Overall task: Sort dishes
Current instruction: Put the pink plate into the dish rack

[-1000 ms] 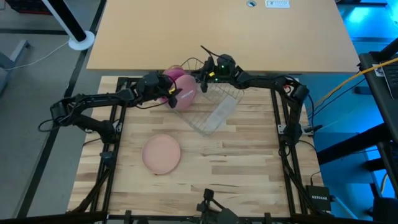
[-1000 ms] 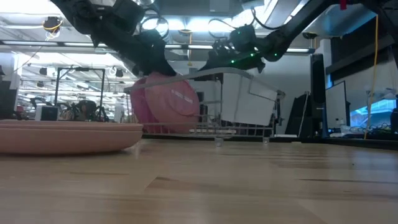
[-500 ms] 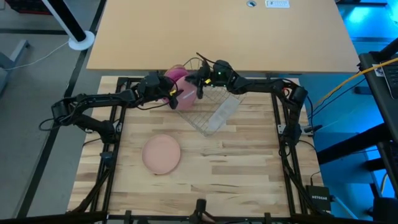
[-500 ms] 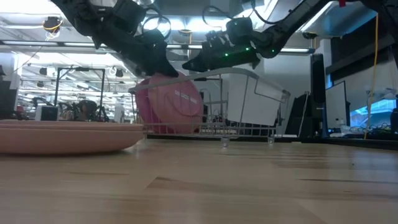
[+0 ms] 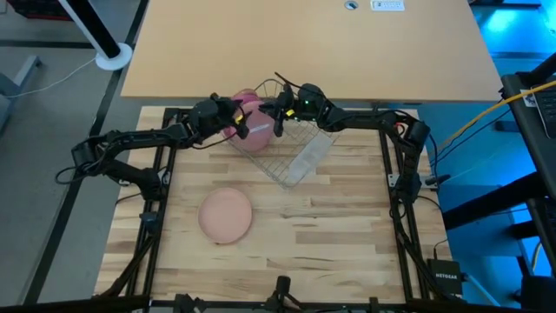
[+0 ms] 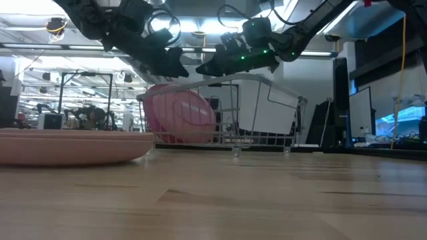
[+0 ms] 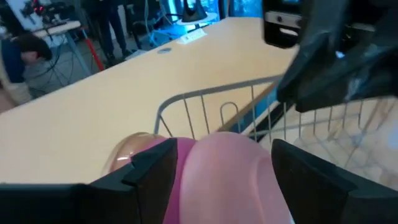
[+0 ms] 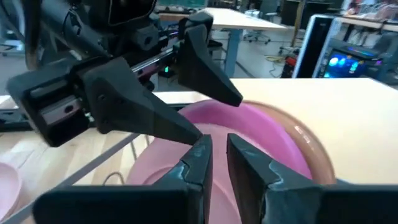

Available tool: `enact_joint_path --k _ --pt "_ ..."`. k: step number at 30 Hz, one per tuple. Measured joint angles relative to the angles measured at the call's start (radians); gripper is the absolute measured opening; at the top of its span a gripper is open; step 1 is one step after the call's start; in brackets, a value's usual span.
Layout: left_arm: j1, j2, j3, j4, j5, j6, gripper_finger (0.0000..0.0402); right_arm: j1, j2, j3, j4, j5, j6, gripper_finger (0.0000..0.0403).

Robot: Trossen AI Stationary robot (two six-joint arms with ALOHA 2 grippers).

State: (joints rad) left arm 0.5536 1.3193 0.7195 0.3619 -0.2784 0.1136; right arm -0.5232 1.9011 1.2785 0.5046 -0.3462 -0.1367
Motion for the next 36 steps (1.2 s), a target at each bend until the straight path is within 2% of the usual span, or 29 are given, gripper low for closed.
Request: enact_joint_path --k 5,9,14,18,23,27,32,36 --pt "0.013 0.0 0.001 0.006 0.009 0.002 0.025 0.0 -0.001 0.0 0.0 0.056 0.0 0.0053" --pt "0.011 -0.005 0.001 0.092 -0.015 0.017 0.0244 -0.001 -0.001 0.0 -0.004 0.093 0.0 0.0053" --pt "-0.007 -0.082 0.002 0.105 0.0 -0.042 0.0232 -0.001 -0.01 0.0 -0.022 0.096 0.0 0.0053" --pt "-0.038 -0.177 0.002 -0.043 0.096 -0.093 0.0221 0.0 -0.058 0.0 -0.086 0.168 0.0 0.0053" --pt "-0.083 -0.284 0.002 -0.338 0.196 -0.111 0.0204 -0.001 -0.129 0.0 -0.167 0.351 0.0 0.0053" --pt "-0.098 -0.313 0.002 -0.511 0.191 -0.075 0.0188 -0.001 -0.153 0.0 -0.209 0.473 -0.001 0.0053" --pt "-0.096 -0.297 0.002 -0.618 0.11 -0.028 0.0159 -0.001 -0.154 0.0 -0.331 0.573 -0.003 0.0053" --pt "-0.096 -0.271 0.002 -0.677 0.078 -0.025 0.0134 -0.001 -0.154 0.0 -0.464 0.729 -0.003 0.0053"
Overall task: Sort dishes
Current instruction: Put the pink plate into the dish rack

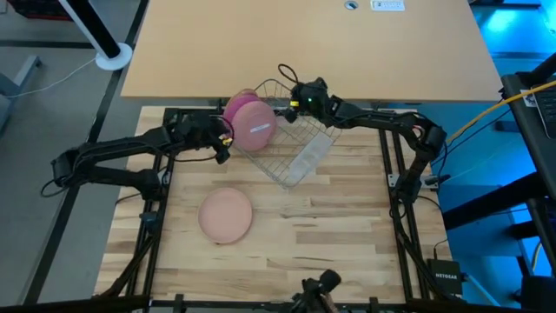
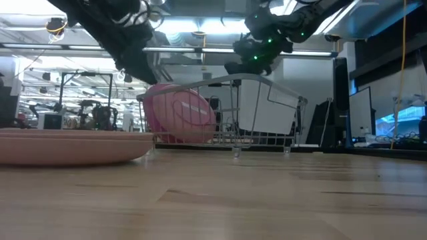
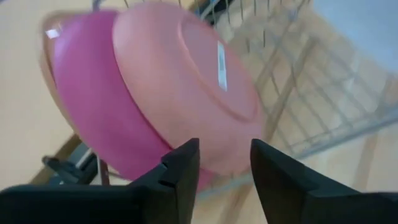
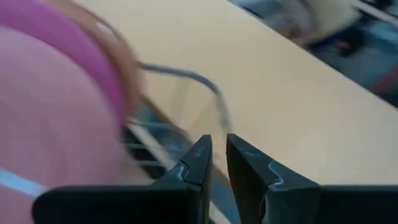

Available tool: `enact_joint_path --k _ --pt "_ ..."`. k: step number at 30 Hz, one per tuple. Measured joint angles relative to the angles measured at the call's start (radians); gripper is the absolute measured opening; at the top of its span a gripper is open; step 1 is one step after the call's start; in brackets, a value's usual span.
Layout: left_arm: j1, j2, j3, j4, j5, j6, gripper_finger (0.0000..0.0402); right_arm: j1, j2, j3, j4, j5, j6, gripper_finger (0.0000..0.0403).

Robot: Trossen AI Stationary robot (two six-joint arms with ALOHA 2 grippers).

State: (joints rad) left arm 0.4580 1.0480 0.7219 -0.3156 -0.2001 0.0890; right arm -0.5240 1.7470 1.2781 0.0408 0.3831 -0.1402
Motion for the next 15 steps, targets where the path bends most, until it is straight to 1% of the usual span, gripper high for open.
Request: enact_joint_path --k 3,6,9,12,15 --pt "0.0 0.034 0.0 -0.005 -0.039 0.006 0.0118 0.0 0.0 0.0 -0.038 0.139 0.0 0.0053" --pt "0.0 0.073 0.0 0.006 -0.107 0.016 0.0105 -0.001 0.0 0.0 -0.046 0.238 -0.017 0.0053" --pt "0.0 0.11 0.001 0.02 -0.151 0.041 0.0096 -0.003 0.0 0.0 -0.044 0.331 -0.04 0.0053" --pt "0.0 0.141 0.004 0.041 -0.172 0.046 0.0091 -0.013 0.0 0.0 -0.048 0.387 -0.067 0.0053" --pt "0.0 0.159 0.003 0.075 -0.177 0.046 0.009 -0.035 0.0 0.0 -0.064 0.391 -0.073 0.0053"
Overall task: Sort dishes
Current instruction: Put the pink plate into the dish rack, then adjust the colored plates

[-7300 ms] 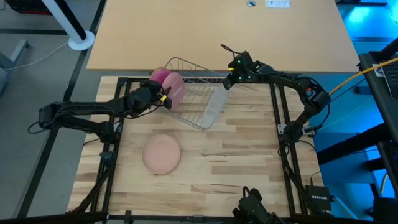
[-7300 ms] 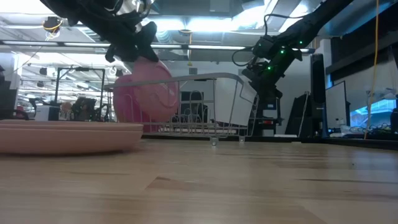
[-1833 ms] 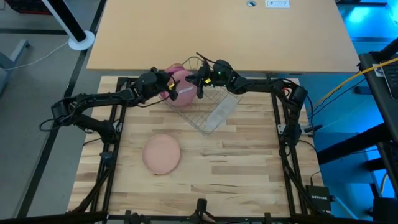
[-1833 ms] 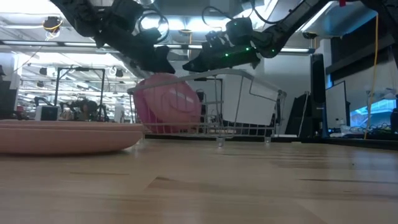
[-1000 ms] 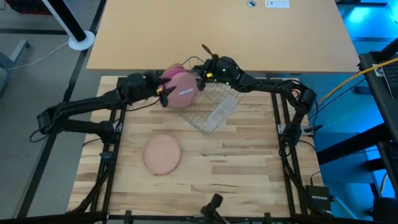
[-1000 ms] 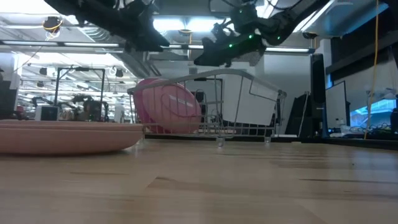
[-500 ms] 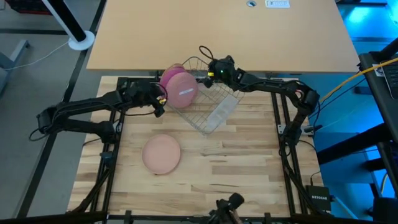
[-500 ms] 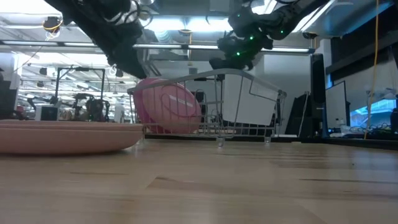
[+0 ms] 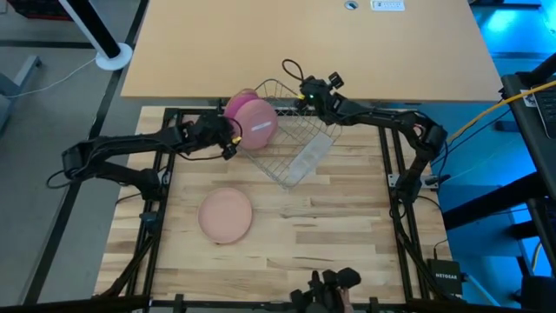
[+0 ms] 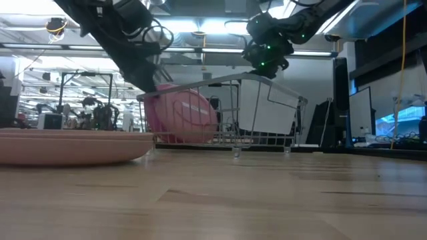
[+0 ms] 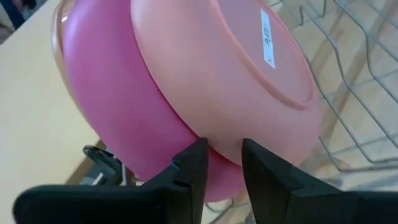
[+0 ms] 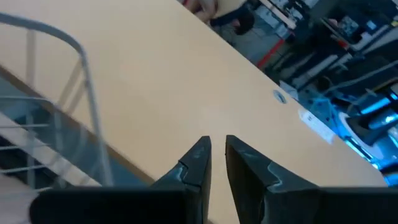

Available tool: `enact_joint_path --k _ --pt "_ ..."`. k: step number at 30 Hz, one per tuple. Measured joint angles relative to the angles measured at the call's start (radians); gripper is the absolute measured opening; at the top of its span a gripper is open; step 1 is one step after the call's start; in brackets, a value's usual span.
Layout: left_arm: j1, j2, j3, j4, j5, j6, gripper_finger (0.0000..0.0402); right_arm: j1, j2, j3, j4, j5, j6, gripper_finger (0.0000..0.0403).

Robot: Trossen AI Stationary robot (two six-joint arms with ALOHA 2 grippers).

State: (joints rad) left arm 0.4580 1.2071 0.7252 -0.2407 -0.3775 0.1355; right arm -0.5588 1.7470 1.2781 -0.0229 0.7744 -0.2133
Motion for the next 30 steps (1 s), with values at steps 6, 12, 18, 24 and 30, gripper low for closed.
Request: enact_joint_path --k 6,12,18,24,30 --pt "0.002 0.008 -0.006 0.13 0.003 0.035 0.009 -0.034 0.0 0.0 -0.076 -0.06 0.052 0.0053" --pt "0.007 0.034 -0.005 0.243 0.001 0.075 0.009 -0.038 0.0 0.0 -0.109 -0.139 0.085 0.0053" --pt "0.016 0.043 -0.005 0.279 0.0 0.078 0.009 -0.039 0.0 0.0 -0.118 -0.132 0.081 0.0053" --pt "0.006 -0.048 -0.004 0.244 0.0 0.084 0.009 -0.068 -0.01 0.0 -0.117 -0.125 0.078 0.0053" --pt "0.008 -0.136 -0.003 0.071 0.0 0.135 0.009 -0.092 -0.017 0.0 -0.121 -0.165 0.086 0.0053"
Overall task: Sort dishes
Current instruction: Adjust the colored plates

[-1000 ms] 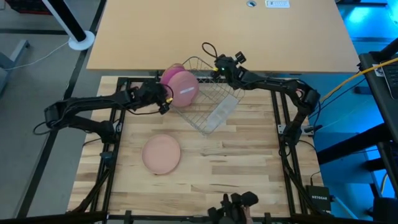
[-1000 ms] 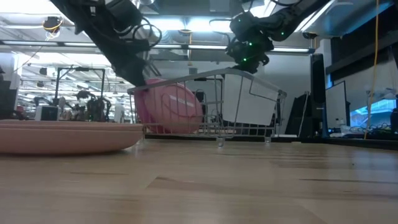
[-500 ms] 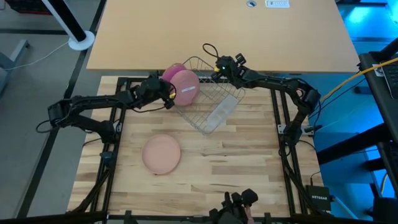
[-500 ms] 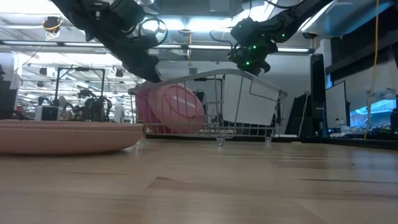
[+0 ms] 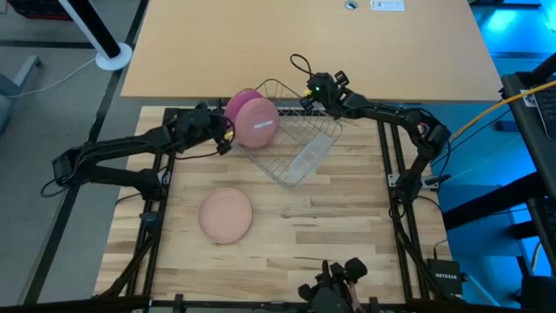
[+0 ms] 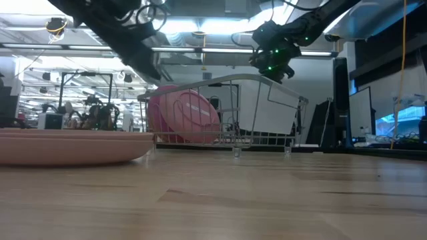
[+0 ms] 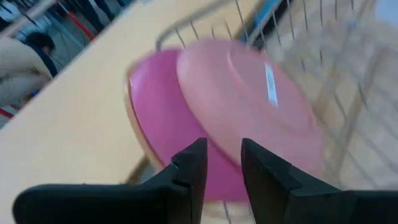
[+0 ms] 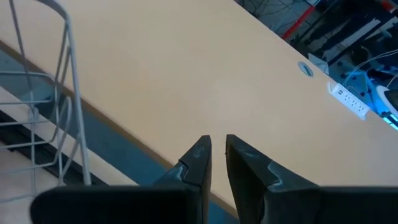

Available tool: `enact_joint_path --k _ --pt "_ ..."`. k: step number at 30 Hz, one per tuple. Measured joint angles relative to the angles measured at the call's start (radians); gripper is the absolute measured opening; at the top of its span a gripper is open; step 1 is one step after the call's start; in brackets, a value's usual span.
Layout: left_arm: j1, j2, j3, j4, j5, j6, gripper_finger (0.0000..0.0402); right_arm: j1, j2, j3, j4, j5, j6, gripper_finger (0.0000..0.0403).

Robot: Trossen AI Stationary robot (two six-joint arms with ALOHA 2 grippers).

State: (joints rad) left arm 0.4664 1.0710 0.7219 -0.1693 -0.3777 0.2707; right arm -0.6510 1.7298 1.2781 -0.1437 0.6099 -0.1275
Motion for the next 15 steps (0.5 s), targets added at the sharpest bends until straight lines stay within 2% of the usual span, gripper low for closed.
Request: enact_joint_path --k 6,15 --pt "0.003 0.016 0.0 -0.112 0.027 -0.001 0.009 -0.02 0.0 0.0 -0.025 0.003 0.018 0.0053" --pt "0.037 0.14 0.003 -0.045 0.041 0.017 0.009 -0.059 0.0 0.0 -0.055 -0.002 0.031 0.0053"
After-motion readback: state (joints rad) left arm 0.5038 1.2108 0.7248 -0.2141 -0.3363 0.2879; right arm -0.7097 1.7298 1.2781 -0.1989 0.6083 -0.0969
